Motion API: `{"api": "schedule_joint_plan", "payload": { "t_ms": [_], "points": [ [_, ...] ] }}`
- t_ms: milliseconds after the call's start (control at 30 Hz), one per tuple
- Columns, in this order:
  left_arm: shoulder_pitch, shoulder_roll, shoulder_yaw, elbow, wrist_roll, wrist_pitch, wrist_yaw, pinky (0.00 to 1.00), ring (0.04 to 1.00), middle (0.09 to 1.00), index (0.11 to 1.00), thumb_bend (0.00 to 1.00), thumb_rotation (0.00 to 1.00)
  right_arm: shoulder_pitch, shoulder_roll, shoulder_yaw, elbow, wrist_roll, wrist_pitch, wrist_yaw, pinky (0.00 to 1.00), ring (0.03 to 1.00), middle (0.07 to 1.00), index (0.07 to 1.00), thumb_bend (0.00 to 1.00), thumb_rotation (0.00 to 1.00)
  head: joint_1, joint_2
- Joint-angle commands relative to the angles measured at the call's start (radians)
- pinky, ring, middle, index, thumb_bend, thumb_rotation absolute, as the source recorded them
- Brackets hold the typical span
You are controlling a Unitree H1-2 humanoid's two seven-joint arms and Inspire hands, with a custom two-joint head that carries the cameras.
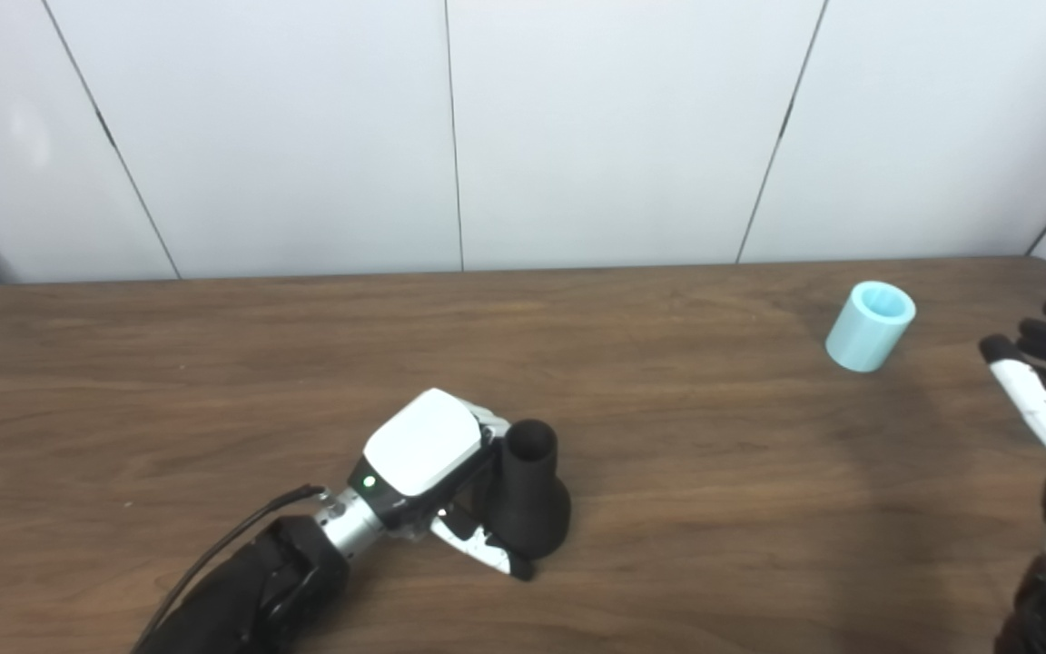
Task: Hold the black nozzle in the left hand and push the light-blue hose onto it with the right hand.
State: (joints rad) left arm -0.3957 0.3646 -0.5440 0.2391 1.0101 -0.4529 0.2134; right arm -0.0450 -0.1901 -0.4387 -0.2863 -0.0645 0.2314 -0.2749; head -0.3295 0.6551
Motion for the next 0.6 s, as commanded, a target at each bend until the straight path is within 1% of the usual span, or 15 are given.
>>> {"api": "schedule_joint_plan", "payload": {
  "t_ms": [0, 33, 67, 133, 167, 233, 367, 400, 567],
  "points": [
    [-0.012, 0.03, -0.023, 0.028, 0.037, -0.01, -0.016, 0.35, 0.406, 0.414, 0.51, 0.5, 0.0, -0.041, -0.041, 0.009, -0.008, -0.024, -0.009, 0.007, 0.83, 0.865, 0.869, 0.897, 0.99, 0.49, -0.01, 0.0],
    [-0.014, 0.036, -0.027, 0.031, 0.032, -0.012, -0.012, 0.35, 0.406, 0.413, 0.509, 0.5, 0.0, -0.052, -0.056, 0.022, 0.011, -0.039, -0.01, 0.013, 0.84, 0.871, 0.872, 0.904, 0.99, 0.5, -0.026, -0.001],
    [-0.016, 0.043, -0.032, 0.032, 0.029, -0.013, -0.006, 0.35, 0.406, 0.413, 0.508, 0.5, 0.0, -0.065, -0.073, 0.029, 0.054, -0.043, -0.027, 0.016, 0.83, 0.878, 0.883, 0.927, 0.96, 0.48, -0.04, -0.003],
    [-0.017, 0.055, -0.04, 0.032, 0.021, -0.015, 0.005, 0.35, 0.413, 0.419, 0.516, 0.5, 0.0, -0.087, -0.093, 0.042, 0.111, -0.05, -0.044, 0.018, 0.87, 0.909, 0.914, 0.96, 0.94, 0.44, -0.057, -0.005],
    [-0.017, 0.061, -0.045, 0.031, 0.016, -0.016, 0.012, 0.35, 0.41, 0.421, 0.518, 0.5, 0.0, -0.1, -0.1, 0.05, 0.132, -0.056, -0.048, 0.018, 0.85, 0.907, 0.914, 0.958, 0.97, 0.44, -0.066, -0.007],
    [-0.018, 0.071, -0.053, 0.027, 0.006, -0.016, 0.017, 0.36, 0.405, 0.417, 0.51, 0.5, 0.0, -0.121, -0.109, 0.064, 0.155, -0.069, -0.047, 0.018, 0.84, 0.903, 0.913, 0.96, 0.99, 0.45, -0.078, -0.01],
    [-0.021, 0.088, -0.069, 0.027, -0.004, -0.016, 0.024, 0.4, 0.438, 0.44, 0.506, 0.5, 0.0, -0.16, -0.129, 0.094, 0.211, -0.096, -0.047, 0.021, 0.81, 0.896, 0.91, 0.966, 1.0, 0.44, -0.104, -0.012],
    [-0.021, 0.091, -0.07, 0.026, -0.005, -0.016, 0.024, 0.41, 0.443, 0.445, 0.505, 0.5, 0.0, -0.166, -0.131, 0.099, 0.221, -0.1, -0.047, 0.021, 0.82, 0.9, 0.912, 0.967, 1.0, 0.44, -0.106, -0.012],
    [-0.025, 0.107, -0.091, 0.028, -0.019, -0.016, 0.035, 0.4, 0.43, 0.428, 0.51, 0.5, 0.0, -0.212, -0.166, 0.138, 0.323, -0.125, -0.033, 0.035, 0.83, 0.915, 0.943, 0.978, 1.0, 0.42, -0.114, -0.013]
  ]
}}
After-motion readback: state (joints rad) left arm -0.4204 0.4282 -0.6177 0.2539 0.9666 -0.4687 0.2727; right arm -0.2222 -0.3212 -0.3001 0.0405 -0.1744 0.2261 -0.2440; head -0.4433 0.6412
